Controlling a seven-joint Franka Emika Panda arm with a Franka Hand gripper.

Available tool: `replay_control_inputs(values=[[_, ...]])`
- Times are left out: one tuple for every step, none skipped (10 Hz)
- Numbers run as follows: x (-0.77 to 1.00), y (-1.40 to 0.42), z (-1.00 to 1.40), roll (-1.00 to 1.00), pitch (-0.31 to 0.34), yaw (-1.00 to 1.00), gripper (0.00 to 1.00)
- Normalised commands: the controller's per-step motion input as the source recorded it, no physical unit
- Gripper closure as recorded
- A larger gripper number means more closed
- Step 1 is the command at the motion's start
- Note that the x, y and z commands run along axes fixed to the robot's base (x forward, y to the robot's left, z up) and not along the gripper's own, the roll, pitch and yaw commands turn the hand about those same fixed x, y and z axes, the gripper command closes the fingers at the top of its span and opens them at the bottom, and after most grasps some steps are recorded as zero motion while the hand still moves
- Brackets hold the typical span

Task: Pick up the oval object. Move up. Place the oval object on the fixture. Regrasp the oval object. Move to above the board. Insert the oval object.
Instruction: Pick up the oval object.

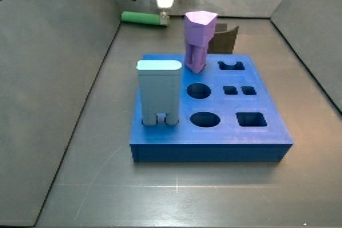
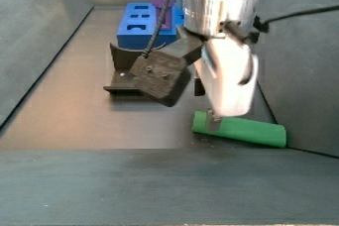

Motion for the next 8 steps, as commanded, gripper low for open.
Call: replay_control_inputs(values=[[0.0, 0.0, -0.7, -0.04, -0.209, -1.0, 0.0], [0.0, 0.01, -0.81, -0.04, -0.147, -0.92, 0.0], [-0.01, 0.14, -0.83, -0.03, -0.139, -0.79, 0.0], [0.0, 0.23, -0.76, -0.06, -0.169, -0.67, 0.0], [0.29, 0.46, -0.59, -0.14, -0.187, -0.42, 0.0], [0.05, 0.04, -0.07, 0.0, 0.0, 0.0, 0.0], [-0.05, 0.14, -0.39, -0.36, -0.18, -0.11, 0.0], [0.0, 0.05, 0.0, -0.5, -0.329, -0.06, 0.0]])
